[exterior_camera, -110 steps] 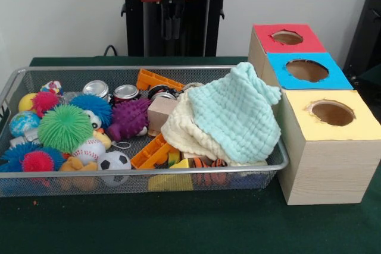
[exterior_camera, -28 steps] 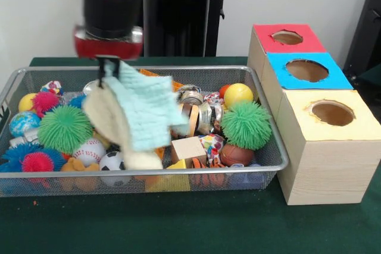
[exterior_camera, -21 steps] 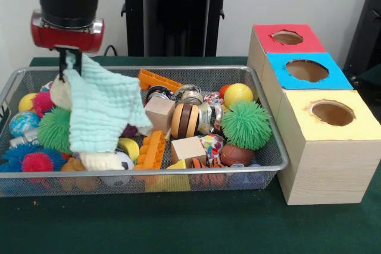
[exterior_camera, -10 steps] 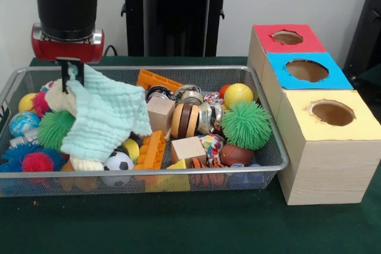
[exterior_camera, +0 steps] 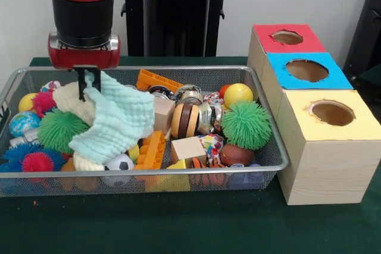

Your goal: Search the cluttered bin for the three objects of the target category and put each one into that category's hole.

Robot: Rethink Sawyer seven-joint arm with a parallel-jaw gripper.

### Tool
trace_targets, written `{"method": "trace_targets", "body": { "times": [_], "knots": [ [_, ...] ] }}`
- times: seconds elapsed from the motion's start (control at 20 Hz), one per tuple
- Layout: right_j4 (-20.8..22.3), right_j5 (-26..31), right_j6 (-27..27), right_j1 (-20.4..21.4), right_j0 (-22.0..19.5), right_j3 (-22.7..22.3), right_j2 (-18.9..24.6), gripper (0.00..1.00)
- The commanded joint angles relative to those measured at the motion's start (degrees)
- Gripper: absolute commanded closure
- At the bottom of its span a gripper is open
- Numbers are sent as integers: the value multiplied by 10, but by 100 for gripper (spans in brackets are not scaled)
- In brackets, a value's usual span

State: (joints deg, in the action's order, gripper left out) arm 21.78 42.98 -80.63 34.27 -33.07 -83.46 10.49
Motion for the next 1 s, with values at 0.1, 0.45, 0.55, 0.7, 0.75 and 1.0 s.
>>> {"method": "trace_targets", "body": {
  "times": [0.1, 0.45, 0.55, 0.7, 0.75, 1.0],
  "knots": [
    [-3, 12, 57, -15, -4, -65, 81, 100],
    [-73, -59, -62, -13, 14, -131, 110, 100],
    [-77, -70, -81, -12, 25, -134, 101, 100],
    [-83, -78, -92, -7, 37, -140, 89, 100],
    [-84, -81, -94, -5, 42, -143, 87, 100],
    [-101, -91, -101, -3, 60, -147, 75, 100]
  ]
}}
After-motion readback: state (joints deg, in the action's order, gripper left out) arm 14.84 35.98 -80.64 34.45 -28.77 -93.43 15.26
